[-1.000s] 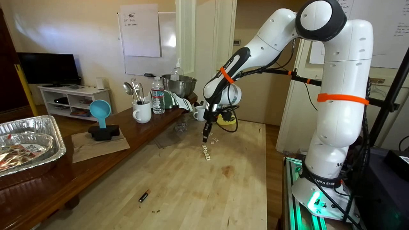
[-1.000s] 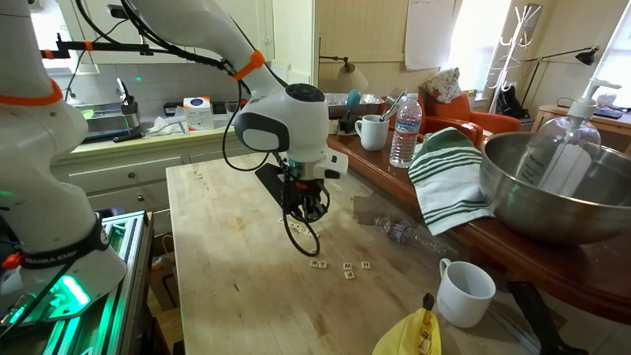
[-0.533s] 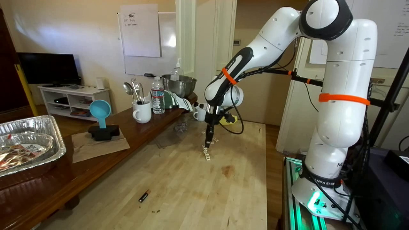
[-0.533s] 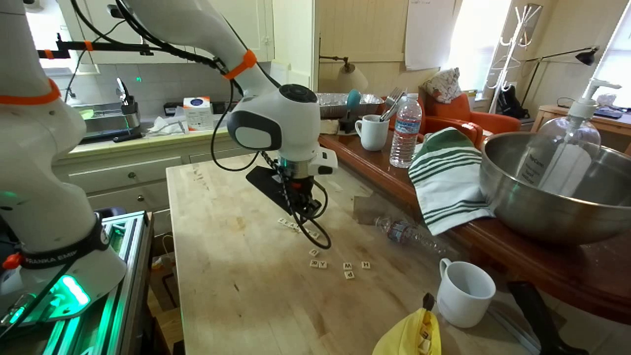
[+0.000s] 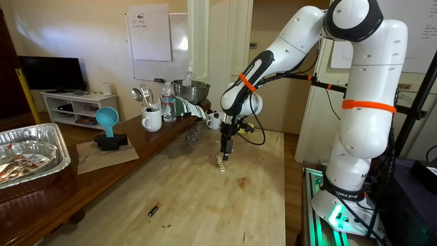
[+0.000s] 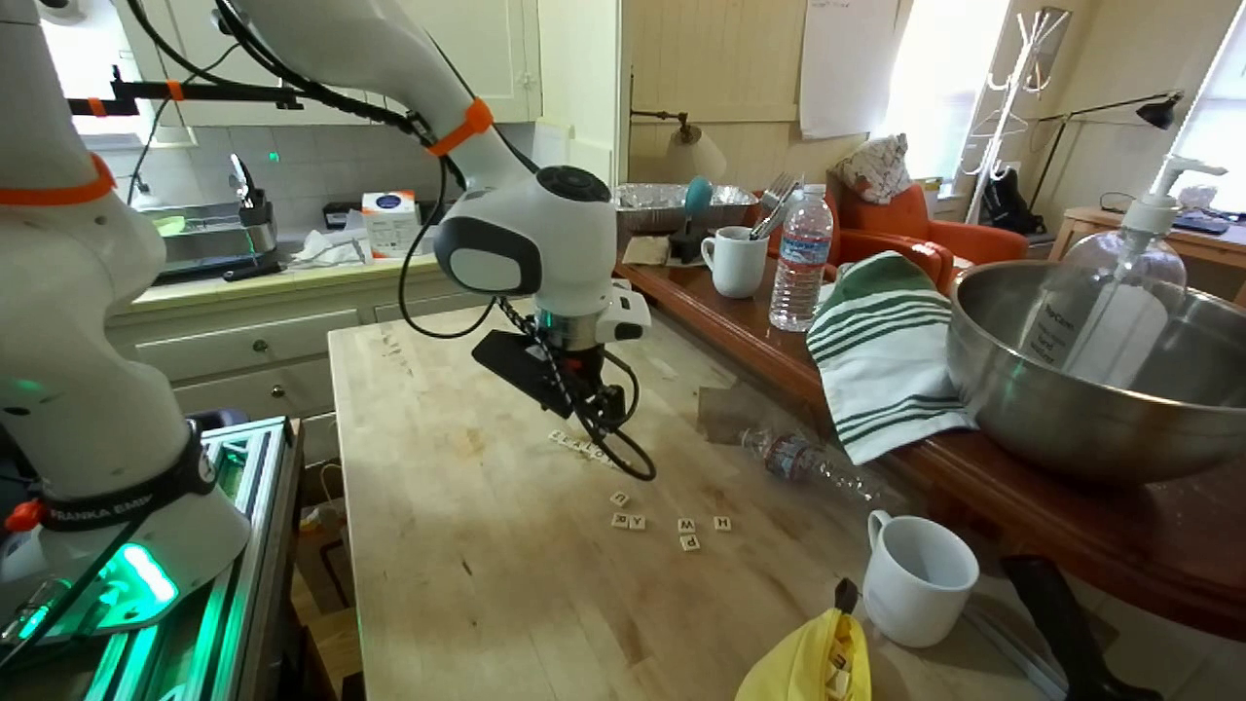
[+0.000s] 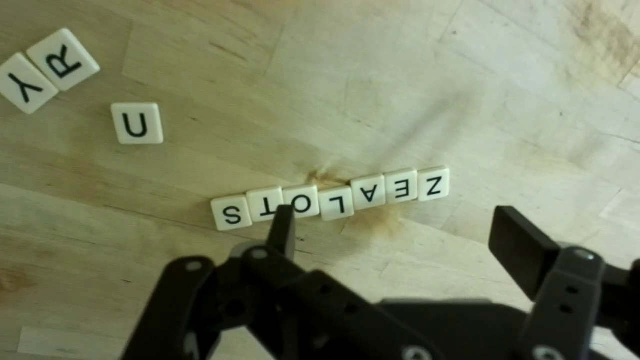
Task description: Spell the word 'Zealots' using the tiles.
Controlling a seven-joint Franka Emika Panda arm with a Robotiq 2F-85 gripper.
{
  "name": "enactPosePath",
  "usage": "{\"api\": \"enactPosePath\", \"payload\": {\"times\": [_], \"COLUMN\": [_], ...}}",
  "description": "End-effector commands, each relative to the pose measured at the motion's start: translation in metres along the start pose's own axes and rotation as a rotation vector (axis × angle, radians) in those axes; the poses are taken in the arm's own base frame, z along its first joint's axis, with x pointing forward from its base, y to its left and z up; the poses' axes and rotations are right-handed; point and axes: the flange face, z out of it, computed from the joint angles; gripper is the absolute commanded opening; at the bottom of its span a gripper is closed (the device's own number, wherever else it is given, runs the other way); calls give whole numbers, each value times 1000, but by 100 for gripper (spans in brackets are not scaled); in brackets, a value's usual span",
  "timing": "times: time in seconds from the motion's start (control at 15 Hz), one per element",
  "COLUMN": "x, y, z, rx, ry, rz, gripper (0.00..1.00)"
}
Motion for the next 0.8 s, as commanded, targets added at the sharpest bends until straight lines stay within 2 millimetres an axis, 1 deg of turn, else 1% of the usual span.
{"api": "enactPosePath", "payload": {"times": [0.0,0.73], "x": [-8,-15], "y": [-6,-8], "z": [-5,-12], "rx": [-20,-53], "ry": [15,37], "rz": [-48,-89], "gripper": [100,100]}}
